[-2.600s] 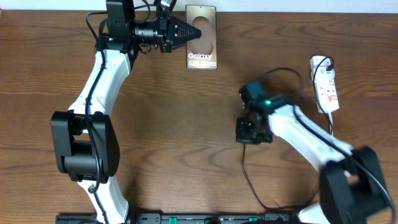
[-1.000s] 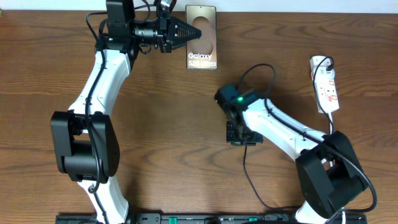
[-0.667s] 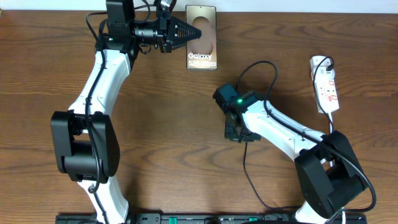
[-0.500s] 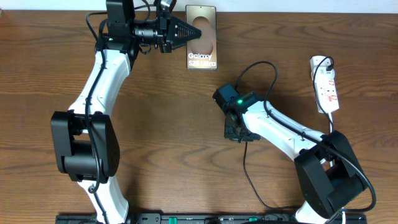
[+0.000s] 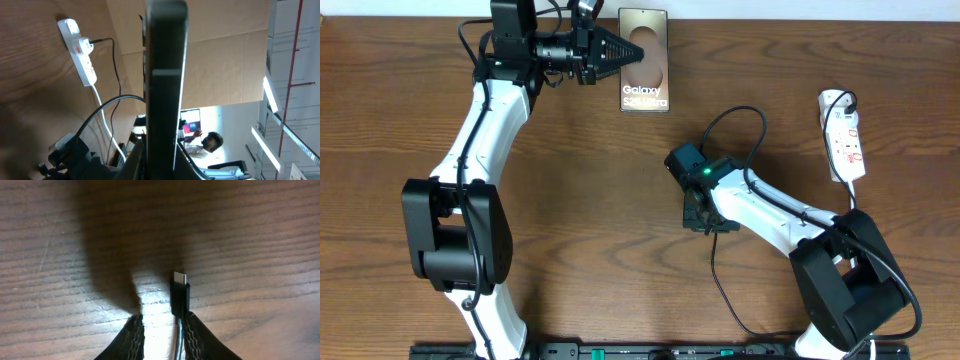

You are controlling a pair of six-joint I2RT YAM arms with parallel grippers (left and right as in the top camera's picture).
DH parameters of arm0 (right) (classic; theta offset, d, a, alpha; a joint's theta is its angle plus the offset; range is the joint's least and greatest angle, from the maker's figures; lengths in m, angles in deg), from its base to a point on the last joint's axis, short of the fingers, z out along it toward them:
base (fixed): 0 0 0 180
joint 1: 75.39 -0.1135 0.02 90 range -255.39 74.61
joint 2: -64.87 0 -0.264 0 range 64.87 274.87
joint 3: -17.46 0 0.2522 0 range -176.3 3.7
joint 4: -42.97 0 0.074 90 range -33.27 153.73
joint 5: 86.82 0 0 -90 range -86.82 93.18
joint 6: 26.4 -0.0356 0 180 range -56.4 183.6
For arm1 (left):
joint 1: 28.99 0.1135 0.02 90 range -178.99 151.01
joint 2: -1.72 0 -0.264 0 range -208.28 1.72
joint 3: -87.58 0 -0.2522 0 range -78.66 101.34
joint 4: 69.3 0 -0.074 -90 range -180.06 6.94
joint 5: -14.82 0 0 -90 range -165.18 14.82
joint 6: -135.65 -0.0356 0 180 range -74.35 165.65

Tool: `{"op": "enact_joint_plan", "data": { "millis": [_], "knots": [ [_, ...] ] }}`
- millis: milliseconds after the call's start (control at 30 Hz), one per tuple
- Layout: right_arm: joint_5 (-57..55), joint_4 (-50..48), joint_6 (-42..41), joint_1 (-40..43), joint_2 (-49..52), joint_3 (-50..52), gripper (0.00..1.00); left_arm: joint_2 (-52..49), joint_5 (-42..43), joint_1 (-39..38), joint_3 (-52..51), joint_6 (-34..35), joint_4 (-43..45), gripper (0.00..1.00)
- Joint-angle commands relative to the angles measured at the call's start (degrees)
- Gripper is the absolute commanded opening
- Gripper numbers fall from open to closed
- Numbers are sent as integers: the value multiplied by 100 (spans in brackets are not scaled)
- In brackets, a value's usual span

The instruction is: Plug charger to phone and switch on socket

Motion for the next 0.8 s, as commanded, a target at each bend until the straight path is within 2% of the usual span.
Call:
{"op": "enact_joint_plan", "data": {
  "millis": [0,67,167,367,767],
  "knots": [
    [-197,-28,76,-2,-4,37,25,35,181,-7,48,33,31,7],
    [-192,-26,179,-2,-4,28,19,35,184,-7,48,33,31,7],
    [-190,131,234,-2,-7,-107,18,35,181,-7,48,31,31,8],
    [-188,424,505,-4,-7,-560,23,35,184,-7,48,33,31,7],
    [-190,286,509,-7,96,-402,25,35,184,-7,48,33,31,7]
  ]
}}
